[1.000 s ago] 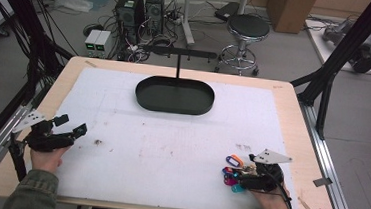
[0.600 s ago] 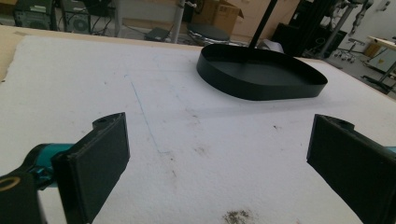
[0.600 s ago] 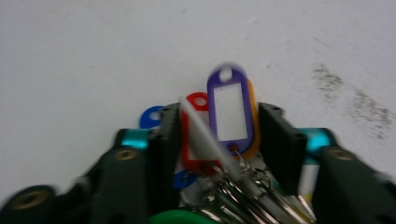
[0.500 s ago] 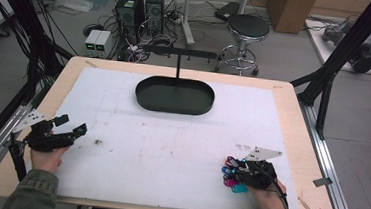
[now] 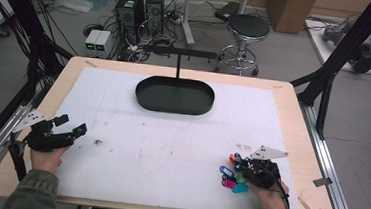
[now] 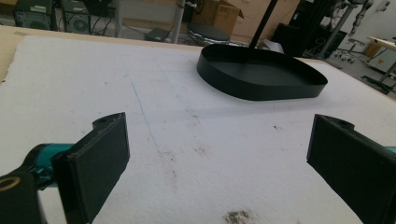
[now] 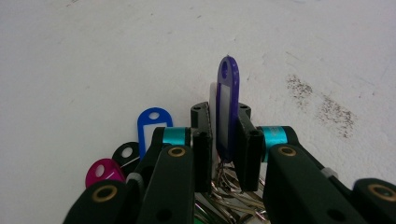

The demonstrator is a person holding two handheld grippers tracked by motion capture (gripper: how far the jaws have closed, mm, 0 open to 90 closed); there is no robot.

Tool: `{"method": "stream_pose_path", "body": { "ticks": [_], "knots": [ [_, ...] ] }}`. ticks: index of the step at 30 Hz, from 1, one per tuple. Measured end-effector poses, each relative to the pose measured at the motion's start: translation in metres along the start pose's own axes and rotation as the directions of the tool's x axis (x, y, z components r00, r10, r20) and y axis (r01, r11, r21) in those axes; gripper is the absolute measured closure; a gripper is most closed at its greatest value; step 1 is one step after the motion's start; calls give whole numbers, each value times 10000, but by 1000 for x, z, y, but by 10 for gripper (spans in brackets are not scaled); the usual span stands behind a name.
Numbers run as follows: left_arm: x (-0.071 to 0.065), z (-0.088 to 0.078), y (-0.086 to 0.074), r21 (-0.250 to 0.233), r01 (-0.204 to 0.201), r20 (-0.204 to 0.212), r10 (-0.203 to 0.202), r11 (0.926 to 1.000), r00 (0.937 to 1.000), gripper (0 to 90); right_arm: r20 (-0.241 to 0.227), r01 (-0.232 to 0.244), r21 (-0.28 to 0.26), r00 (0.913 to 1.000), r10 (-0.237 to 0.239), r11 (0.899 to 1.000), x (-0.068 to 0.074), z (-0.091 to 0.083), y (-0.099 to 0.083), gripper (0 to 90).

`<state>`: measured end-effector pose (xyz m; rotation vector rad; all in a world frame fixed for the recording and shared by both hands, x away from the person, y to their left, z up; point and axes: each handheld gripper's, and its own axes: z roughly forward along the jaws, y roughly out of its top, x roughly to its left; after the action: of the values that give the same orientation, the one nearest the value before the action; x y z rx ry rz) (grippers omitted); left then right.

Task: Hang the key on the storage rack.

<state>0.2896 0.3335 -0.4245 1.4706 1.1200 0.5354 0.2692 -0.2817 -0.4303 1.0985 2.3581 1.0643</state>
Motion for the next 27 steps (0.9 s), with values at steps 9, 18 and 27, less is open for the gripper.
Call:
{"method": "stream_pose_path", "body": {
  "ticks": [9,18,27],
  "knots": [
    [0,0,0,14,8,-2,-8,10000,10000,63,46,-407,-243,9992,408,9989,-2,-4,0,803],
    [0,0,0,56,-24,-9,24,10000,10000,63,27,-1226,-1123,9923,1236,9861,-8,-17,2,806],
    [0,0,0,53,-34,46,34,10000,10000,63,-468,-1986,-2013,9801,1931,9592,-16,-34,8,812]
  ]
}}
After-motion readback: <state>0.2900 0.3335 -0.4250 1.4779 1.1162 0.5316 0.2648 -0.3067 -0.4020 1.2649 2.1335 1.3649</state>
